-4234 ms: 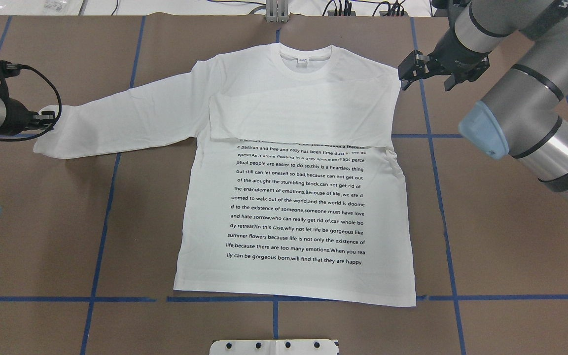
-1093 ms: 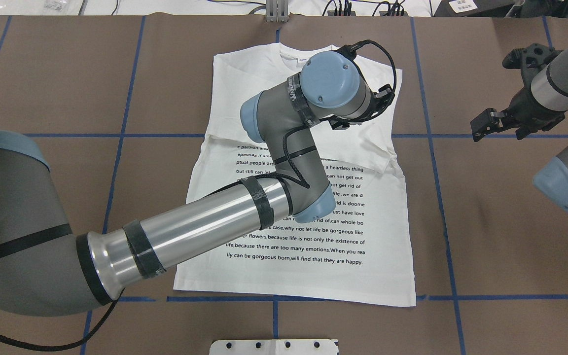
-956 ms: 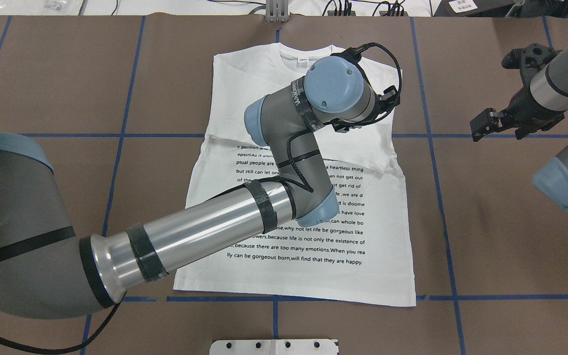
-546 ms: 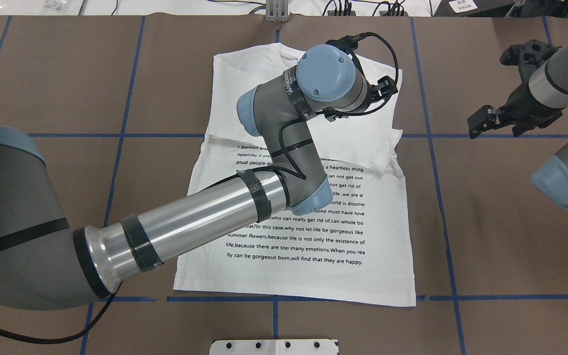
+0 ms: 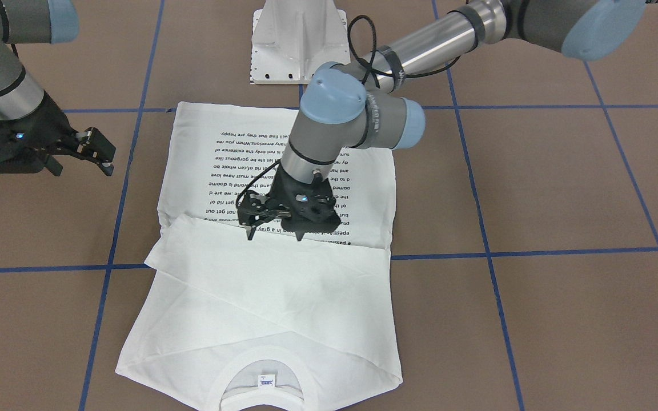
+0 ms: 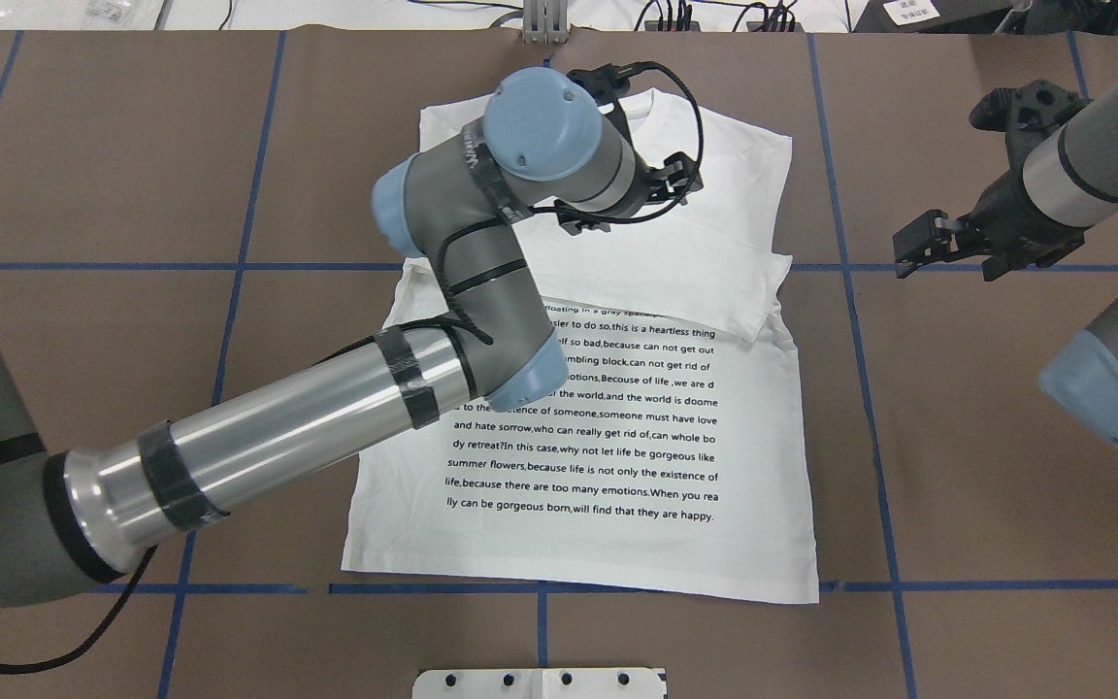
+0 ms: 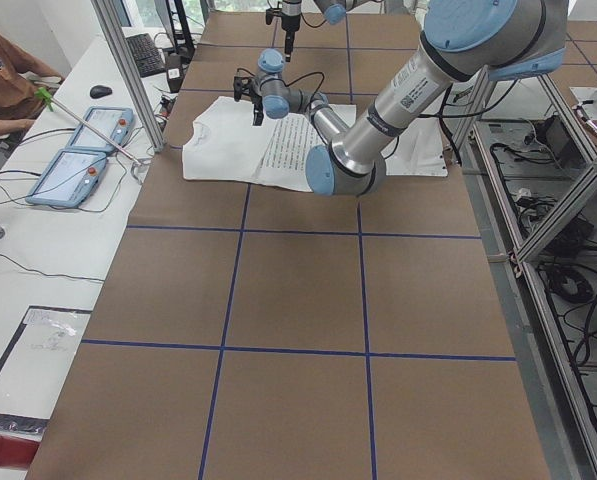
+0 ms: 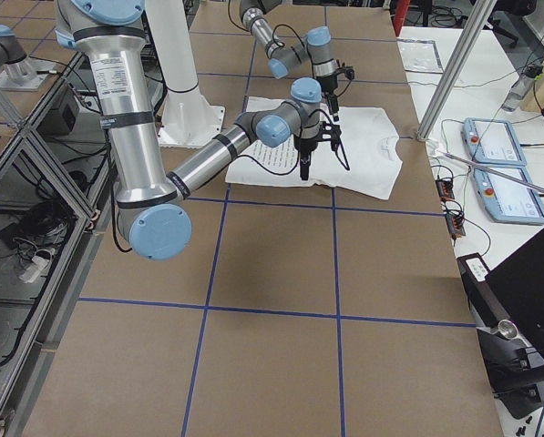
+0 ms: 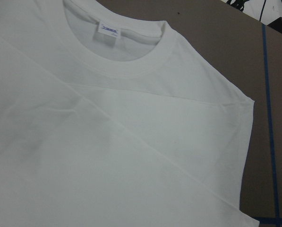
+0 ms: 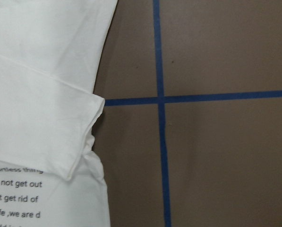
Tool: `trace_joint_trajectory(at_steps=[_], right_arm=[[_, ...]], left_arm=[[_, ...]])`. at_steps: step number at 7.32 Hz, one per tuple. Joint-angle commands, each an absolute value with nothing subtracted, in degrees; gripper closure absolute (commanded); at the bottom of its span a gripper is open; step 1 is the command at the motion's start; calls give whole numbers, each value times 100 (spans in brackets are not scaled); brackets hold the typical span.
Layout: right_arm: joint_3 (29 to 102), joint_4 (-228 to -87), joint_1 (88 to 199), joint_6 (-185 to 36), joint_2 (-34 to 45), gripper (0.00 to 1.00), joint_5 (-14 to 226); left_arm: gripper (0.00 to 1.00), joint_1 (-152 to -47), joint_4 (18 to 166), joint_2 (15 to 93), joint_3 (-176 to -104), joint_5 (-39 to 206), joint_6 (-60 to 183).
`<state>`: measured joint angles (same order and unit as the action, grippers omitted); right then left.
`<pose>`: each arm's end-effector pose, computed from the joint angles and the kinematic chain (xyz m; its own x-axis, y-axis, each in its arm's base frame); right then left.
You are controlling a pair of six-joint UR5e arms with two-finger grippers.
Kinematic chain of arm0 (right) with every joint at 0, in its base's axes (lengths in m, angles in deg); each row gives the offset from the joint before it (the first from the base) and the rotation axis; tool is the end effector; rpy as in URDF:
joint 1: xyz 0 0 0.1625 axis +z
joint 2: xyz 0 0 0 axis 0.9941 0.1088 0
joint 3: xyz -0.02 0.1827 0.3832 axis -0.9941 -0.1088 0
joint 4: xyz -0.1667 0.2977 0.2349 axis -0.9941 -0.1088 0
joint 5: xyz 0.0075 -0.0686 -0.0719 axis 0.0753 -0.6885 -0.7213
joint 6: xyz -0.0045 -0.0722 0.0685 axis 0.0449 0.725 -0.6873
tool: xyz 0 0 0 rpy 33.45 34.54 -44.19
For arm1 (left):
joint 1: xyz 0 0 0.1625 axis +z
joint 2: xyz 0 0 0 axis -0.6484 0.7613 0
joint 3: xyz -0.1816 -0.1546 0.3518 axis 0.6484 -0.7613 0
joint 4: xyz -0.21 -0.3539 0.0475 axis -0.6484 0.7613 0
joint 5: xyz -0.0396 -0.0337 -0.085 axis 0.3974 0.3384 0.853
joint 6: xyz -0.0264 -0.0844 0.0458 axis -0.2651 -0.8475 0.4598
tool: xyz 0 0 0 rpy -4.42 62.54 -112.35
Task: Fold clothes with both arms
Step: 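Release the sleeve and draw the left gripper back from the shirt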
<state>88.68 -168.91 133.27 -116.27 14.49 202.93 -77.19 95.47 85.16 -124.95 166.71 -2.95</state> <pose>-0.2776 -0.4538 0.3454 0.6670 0.0787 0.7409 -0.1201 0.9928 0.0027 0.5532 -0.5475 0.1392 0.3802 -0.0558 -0.9232 0.3217 0.9438 0.0755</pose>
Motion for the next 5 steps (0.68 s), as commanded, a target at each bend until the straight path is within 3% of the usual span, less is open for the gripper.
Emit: trace_joint_trajectory(at_steps=[1, 3, 5], right_arm=[[9037, -16346, 12082, -13018, 1525, 0, 19274], [9098, -16273, 11131, -13838, 1560, 1, 18718], [9107, -16177, 10426, -14436, 1735, 1, 18258]], left_arm=[[2, -7943, 8821, 6988, -14567, 16713, 508], [1, -7962, 8598, 6246, -15470, 16713, 811], [1, -7944, 8597, 6243, -15569, 16704, 741]])
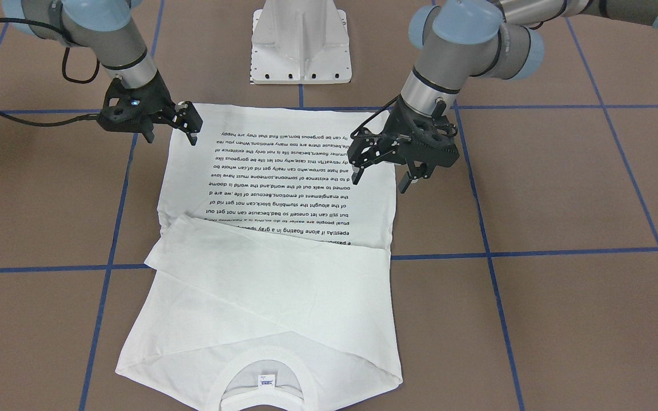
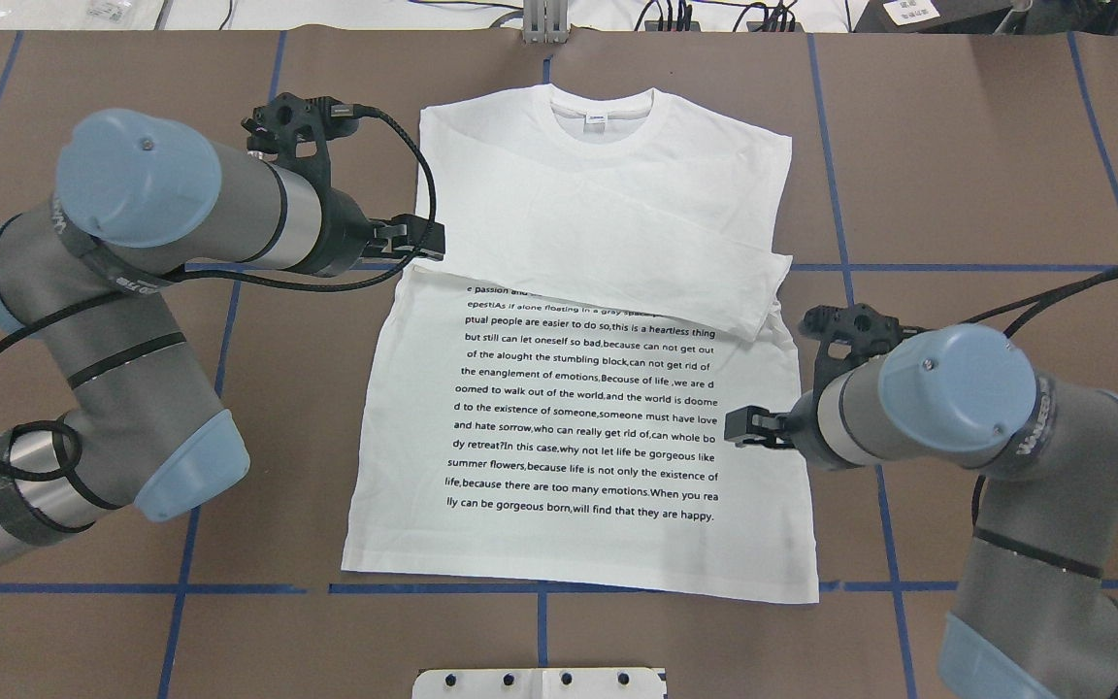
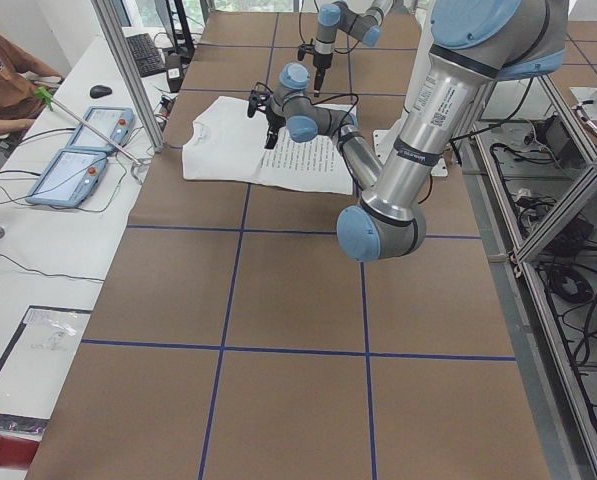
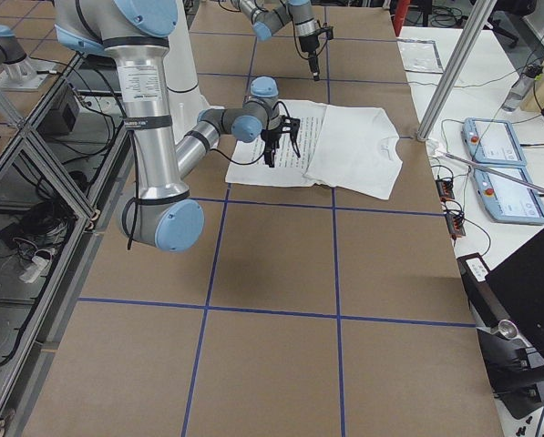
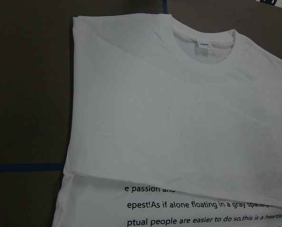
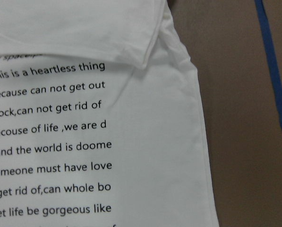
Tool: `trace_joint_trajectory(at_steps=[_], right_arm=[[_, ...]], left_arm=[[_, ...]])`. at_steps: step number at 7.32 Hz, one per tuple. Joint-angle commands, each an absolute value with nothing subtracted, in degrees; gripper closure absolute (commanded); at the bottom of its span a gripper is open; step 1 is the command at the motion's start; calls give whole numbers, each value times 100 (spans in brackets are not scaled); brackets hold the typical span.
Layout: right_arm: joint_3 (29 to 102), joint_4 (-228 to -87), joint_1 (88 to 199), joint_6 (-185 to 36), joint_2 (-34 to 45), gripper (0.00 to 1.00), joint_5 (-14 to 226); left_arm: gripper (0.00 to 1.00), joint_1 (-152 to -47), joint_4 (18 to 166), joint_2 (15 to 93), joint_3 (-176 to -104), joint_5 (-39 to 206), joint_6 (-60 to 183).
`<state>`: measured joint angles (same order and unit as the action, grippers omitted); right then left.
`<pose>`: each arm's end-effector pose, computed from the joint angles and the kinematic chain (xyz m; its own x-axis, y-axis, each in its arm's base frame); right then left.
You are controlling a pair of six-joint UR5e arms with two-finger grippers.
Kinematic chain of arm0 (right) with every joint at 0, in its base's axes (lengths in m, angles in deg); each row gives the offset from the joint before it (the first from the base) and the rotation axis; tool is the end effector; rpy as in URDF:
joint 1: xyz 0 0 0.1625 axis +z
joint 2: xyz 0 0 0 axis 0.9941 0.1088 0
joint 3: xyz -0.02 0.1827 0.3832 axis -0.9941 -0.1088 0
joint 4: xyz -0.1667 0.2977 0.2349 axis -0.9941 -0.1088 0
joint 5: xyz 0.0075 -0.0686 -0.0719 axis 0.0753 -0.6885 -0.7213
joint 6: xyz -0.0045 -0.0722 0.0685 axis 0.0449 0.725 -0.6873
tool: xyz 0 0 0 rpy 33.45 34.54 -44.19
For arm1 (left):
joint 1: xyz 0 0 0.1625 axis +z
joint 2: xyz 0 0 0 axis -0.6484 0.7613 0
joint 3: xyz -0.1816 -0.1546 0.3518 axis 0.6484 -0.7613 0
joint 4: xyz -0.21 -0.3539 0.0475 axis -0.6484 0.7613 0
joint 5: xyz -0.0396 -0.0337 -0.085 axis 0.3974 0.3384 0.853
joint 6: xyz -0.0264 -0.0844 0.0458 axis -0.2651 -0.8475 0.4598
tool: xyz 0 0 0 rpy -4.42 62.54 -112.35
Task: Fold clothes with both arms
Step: 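Lower both grippers to the bottom hem corners of the shirt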
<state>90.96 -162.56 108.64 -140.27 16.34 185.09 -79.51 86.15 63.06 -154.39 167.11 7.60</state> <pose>-0.4223 -0.3197 0.3377 0.6626 0.1611 0.7315 -0.1856 0.9814 -0.0479 0.4099 -0.4706 0.2102 0.4588 0.0819 -0.8847 0.2726 0.9348 0.2279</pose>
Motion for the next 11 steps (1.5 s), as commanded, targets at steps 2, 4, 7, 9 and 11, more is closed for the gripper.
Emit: trace_joint_trajectory(at_steps=[2, 4, 7, 9, 11], right_arm=[[9107, -15808, 10020, -14798, 2077, 1, 17995], [9134, -15815, 9757, -14991, 2227, 1, 17898], [9186, -15807, 9536, -15177, 2421, 1, 17827], [9195, -15807, 9466, -15177, 2439, 2, 17835], [9152, -15815, 9430, -15177, 2448, 7, 17836]], left_arm=[[1, -7900, 8597, 6243, -15569, 16678, 723], [1, -7892, 8606, 6243, -15526, 16686, 758], [1, -7892, 8606, 6278, -15508, 16695, 776], [1, -7892, 8606, 6296, -15508, 16704, 785], [1, -7892, 8615, 6287, -15508, 16704, 794]])
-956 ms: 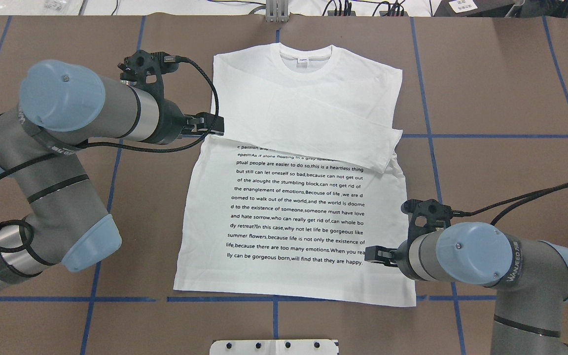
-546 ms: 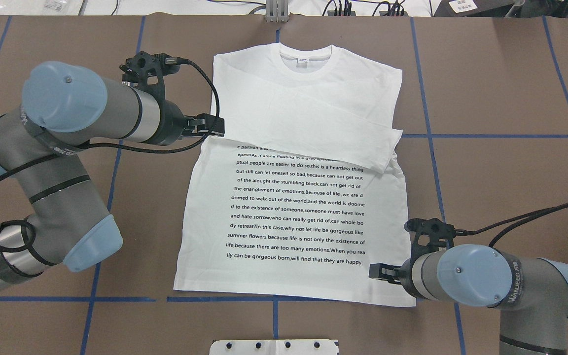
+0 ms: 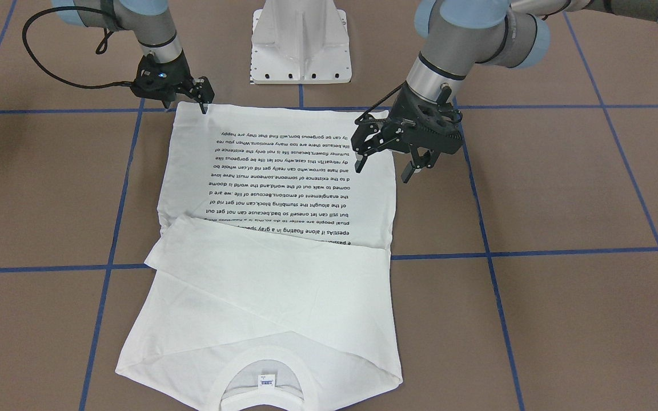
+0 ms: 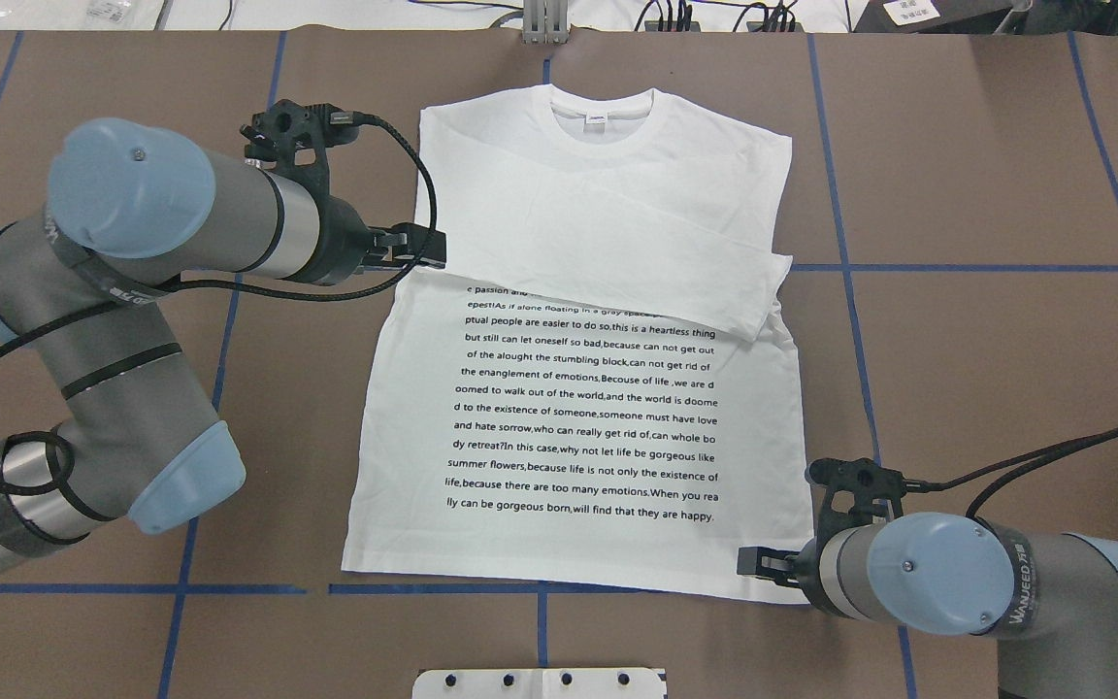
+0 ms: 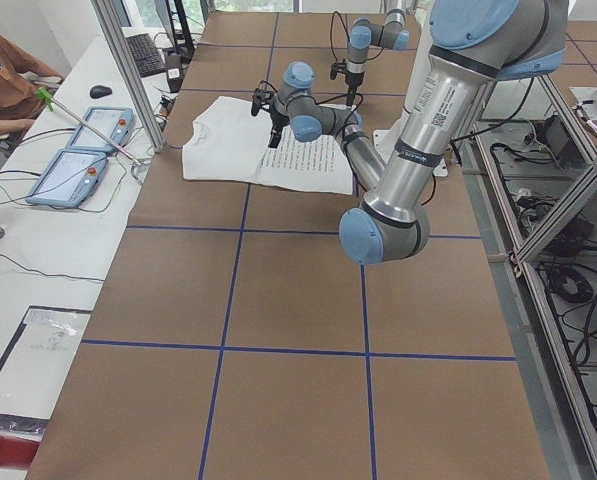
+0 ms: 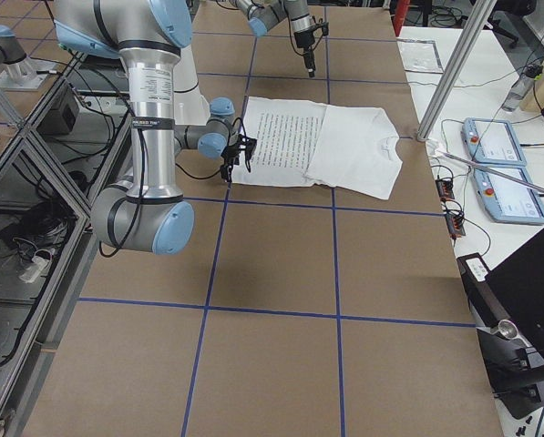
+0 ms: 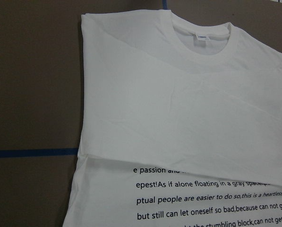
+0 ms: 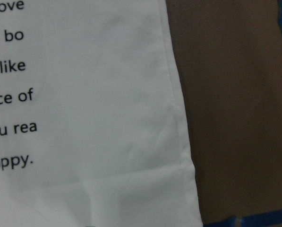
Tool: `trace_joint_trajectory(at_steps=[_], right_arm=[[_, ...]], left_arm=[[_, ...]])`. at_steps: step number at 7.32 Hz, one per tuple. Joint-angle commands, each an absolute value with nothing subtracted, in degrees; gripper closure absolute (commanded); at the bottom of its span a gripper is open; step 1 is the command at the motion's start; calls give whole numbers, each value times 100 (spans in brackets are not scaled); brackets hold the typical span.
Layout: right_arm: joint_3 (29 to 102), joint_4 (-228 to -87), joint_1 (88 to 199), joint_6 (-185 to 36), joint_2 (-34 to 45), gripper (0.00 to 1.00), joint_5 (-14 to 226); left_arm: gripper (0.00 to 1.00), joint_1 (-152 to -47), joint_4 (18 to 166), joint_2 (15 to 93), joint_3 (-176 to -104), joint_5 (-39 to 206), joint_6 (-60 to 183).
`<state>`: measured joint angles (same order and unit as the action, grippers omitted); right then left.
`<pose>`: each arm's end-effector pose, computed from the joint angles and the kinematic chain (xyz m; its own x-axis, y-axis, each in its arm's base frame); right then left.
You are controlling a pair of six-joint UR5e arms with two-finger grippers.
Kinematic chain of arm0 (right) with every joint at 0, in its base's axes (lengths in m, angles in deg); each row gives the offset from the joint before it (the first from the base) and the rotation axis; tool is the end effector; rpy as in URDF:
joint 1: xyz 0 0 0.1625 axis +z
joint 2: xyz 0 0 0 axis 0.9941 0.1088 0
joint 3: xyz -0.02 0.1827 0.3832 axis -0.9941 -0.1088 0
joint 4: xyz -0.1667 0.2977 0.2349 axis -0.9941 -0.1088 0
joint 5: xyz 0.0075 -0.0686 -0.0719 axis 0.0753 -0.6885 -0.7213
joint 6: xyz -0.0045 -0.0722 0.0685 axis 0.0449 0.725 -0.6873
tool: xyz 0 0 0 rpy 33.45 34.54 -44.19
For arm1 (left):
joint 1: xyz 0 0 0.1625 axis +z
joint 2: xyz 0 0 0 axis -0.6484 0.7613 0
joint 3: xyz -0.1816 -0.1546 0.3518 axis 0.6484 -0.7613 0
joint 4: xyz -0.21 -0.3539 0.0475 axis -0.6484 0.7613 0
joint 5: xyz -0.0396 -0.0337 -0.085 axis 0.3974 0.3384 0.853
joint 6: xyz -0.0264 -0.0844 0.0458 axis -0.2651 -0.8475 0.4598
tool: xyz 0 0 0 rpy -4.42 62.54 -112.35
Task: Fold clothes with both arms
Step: 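Lower both grippers to the bottom hem corners of the shirt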
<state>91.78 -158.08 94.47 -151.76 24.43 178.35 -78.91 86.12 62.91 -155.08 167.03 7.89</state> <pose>-0.4556 -0.2123 0.3924 0.7080 0.1991 0.6776 -0.1673 0.9794 -0.1130 0.4116 -0.4639 0.2070 0.4535 0.0961 -0.8860 0.2632 0.9354 0.2362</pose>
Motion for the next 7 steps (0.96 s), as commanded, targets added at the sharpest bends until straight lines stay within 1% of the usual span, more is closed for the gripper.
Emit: trace_joint_trajectory(at_steps=[1, 3, 4, 5, 7], right_arm=[[9134, -15815, 9430, -15177, 2457, 8, 17862], [9125, -15815, 9430, -15168, 2474, 11, 17888], [9134, -15815, 9430, -15168, 2474, 18, 17888], [9125, -15815, 9430, -15168, 2474, 23, 17897], [9125, -15815, 9430, -15168, 2483, 26, 17897]], left_arm=[[1, -7892, 8624, 6287, -15508, 16704, 794], [1, -7892, 8650, 6279, -15508, 16713, 802], [1, -7892, 8650, 6270, -15534, 16713, 802], [1, -7892, 8650, 6270, -15526, 16713, 802], [1, -7892, 8659, 6243, -15525, 16713, 811]])
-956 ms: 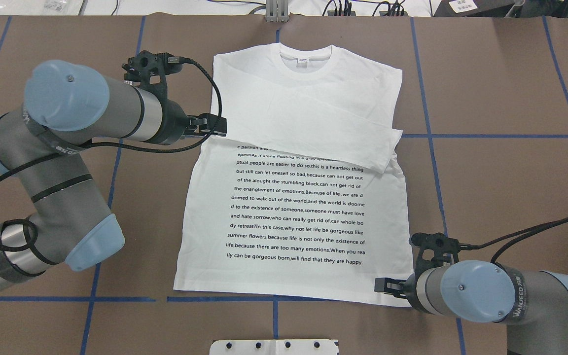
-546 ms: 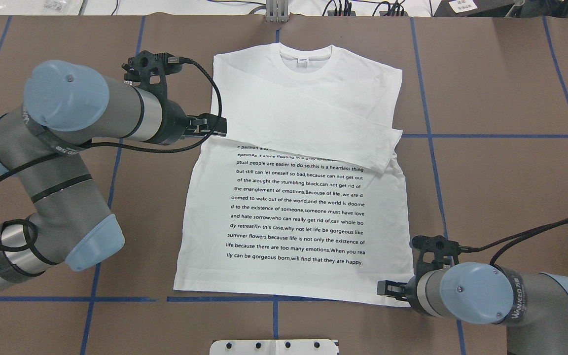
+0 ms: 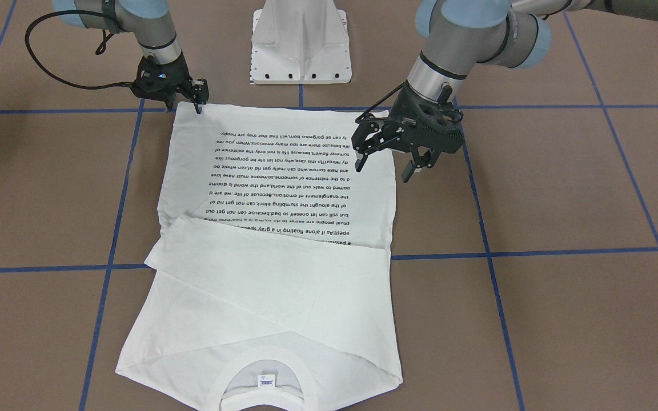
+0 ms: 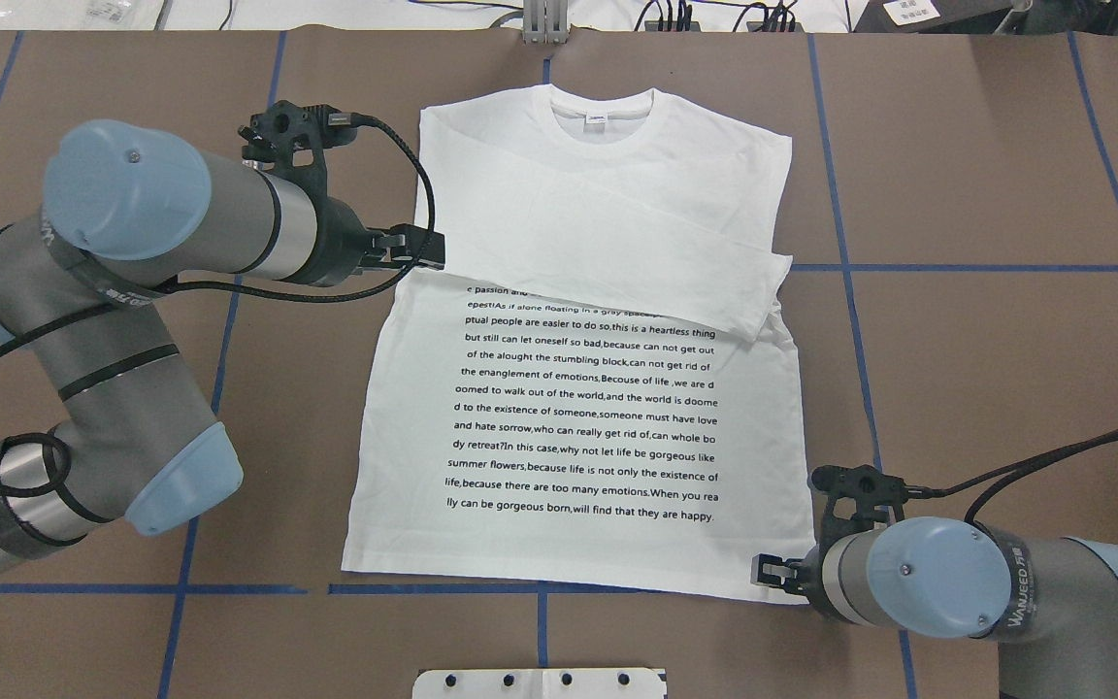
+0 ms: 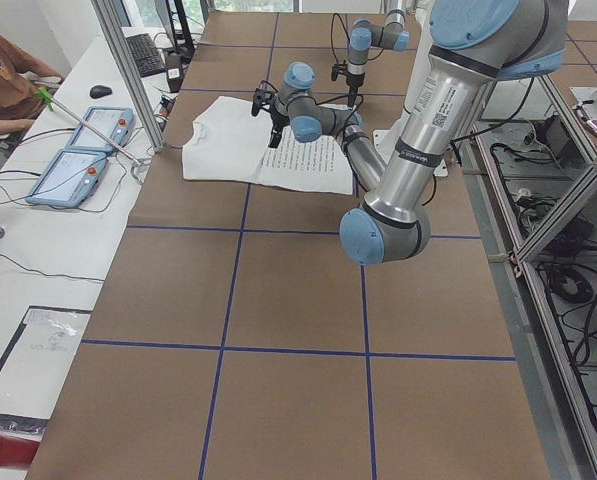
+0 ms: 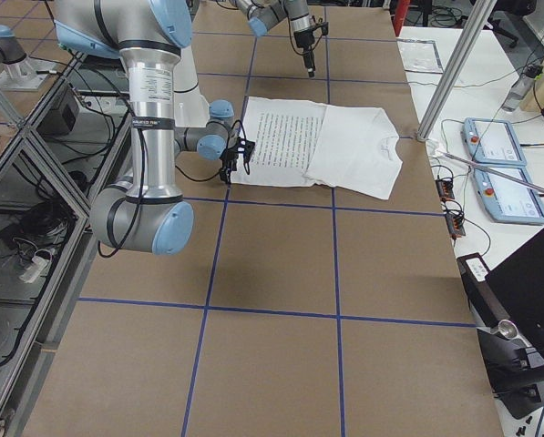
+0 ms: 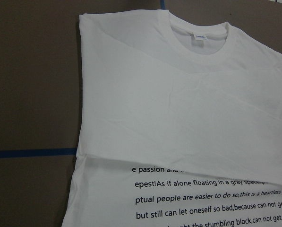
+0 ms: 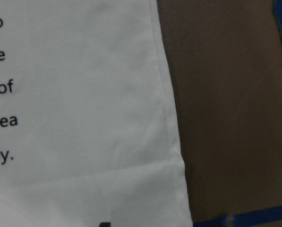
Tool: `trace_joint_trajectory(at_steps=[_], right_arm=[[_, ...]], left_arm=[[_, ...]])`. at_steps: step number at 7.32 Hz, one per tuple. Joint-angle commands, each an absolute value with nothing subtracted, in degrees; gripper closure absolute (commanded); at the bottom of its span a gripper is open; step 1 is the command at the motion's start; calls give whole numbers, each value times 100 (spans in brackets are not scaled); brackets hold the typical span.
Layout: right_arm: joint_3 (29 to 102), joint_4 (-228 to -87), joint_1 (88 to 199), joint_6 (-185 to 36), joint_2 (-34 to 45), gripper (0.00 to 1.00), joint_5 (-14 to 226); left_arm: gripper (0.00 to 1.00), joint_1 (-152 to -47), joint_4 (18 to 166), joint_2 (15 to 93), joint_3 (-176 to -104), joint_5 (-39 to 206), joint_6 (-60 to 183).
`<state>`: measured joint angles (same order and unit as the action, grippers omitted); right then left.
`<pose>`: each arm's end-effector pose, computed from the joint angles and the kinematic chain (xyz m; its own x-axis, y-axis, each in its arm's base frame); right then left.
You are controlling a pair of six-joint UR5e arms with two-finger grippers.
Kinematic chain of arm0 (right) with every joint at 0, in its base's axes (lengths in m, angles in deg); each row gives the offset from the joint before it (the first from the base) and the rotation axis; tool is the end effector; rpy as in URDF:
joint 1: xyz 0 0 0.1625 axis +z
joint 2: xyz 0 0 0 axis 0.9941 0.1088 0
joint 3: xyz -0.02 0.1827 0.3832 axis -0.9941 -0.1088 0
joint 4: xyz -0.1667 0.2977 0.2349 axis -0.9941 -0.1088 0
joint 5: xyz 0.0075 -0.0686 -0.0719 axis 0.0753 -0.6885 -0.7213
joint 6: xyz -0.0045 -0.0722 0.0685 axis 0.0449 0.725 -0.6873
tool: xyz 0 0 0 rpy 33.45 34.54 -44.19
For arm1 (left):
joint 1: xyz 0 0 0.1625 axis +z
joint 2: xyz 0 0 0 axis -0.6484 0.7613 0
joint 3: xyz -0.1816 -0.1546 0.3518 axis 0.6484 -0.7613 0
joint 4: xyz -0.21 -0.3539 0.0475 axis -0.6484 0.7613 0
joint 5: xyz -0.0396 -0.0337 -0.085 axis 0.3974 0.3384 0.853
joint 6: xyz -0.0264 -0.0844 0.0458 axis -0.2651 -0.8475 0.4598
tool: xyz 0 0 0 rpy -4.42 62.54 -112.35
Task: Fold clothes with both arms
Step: 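Lower both grippers to the bottom hem corners of the shirt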
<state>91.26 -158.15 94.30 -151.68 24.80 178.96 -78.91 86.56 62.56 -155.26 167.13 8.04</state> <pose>-0.4565 -0.2099 0.4000 0.7203 0.1977 0.6649 -0.1581 0.9801 -0.1202 0.4103 -0.4627 0.2084 0.4504 0.1014 -0.8870 0.2615 0.9350 0.2397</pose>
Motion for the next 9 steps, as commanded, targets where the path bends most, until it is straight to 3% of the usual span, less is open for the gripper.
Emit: trace_joint_trajectory(at_steps=[1, 3, 4, 6, 7, 9], right_arm=[[9125, -15815, 9430, -15168, 2492, 27, 17906], [9116, -15815, 9421, -15168, 2527, 27, 17923], [9134, -15815, 9430, -15168, 2527, 34, 17923], [9160, -15815, 9430, -15177, 2527, 66, 17932], [9160, -15815, 9421, -15177, 2527, 77, 17932], [9160, -15815, 9421, -15177, 2518, 89, 17924]], left_arm=[[1, -7892, 8659, 6243, -15525, 16713, 802], [1, -7892, 8668, 6243, -15517, 16713, 811], [1, -7892, 8668, 6243, -15525, 16704, 802], [1, -7892, 8668, 6243, -15525, 16704, 811], [1, -7892, 8659, 6235, -15517, 16704, 811], [1, -7892, 8668, 6235, -15508, 16695, 811]])
